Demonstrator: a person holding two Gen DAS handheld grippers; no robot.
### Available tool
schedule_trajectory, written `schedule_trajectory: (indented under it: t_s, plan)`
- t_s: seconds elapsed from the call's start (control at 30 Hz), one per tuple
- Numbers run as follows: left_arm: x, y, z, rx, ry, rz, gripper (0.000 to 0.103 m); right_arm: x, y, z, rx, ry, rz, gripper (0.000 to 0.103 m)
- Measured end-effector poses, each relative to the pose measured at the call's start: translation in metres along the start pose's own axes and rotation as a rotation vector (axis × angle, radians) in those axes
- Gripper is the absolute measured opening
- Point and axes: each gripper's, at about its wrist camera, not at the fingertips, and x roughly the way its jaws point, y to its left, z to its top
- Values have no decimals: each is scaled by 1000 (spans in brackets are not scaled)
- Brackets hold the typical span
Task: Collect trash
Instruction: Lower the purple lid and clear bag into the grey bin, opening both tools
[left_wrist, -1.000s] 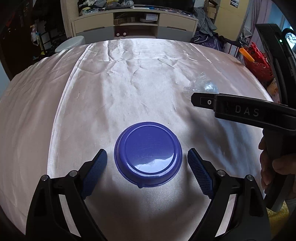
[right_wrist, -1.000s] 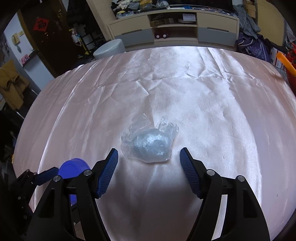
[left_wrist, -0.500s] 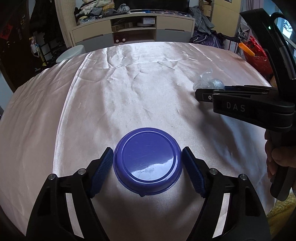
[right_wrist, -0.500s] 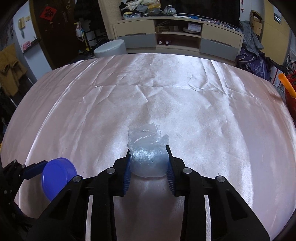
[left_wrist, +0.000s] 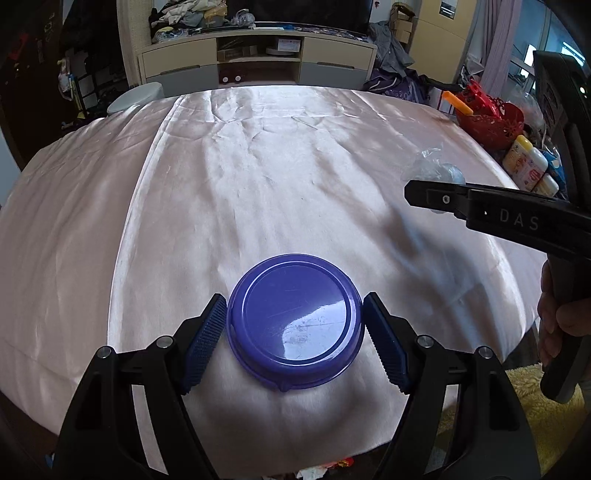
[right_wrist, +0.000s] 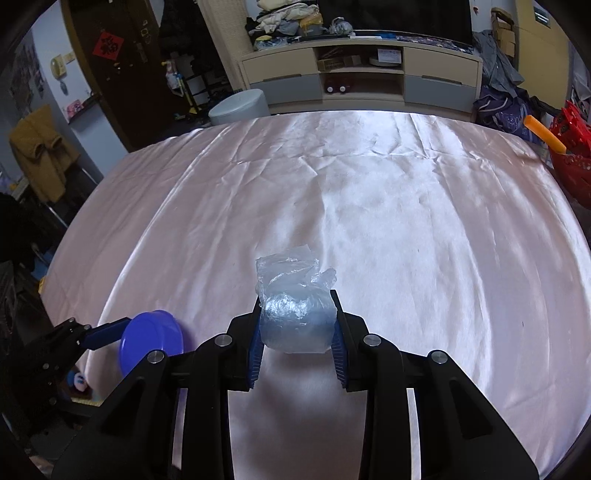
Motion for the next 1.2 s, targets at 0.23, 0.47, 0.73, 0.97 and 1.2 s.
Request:
schedule_trajectory:
  t_s: [0.23, 0.47, 0.73, 0.97, 1.2]
  plan:
    - [-36, -7, -51, -13, -23, 1, 72, -36, 23, -63, -6, -3, 60, 32]
    - [-70, -22, -98, 31, -46, 17, 72, -58, 36, -114, -28, 3, 76, 32]
    - [-57, -30, -157, -9, 54, -33, 72, -58, 31, -171, 13, 61, 91, 32]
    - [-34, -31, -202, -36, 155, -66, 72, -47, 24, -217, 92, 119, 129, 34]
    - [-20, -23, -217, -66, 209, -79, 72, -36, 31, -229, 58, 148, 116, 34]
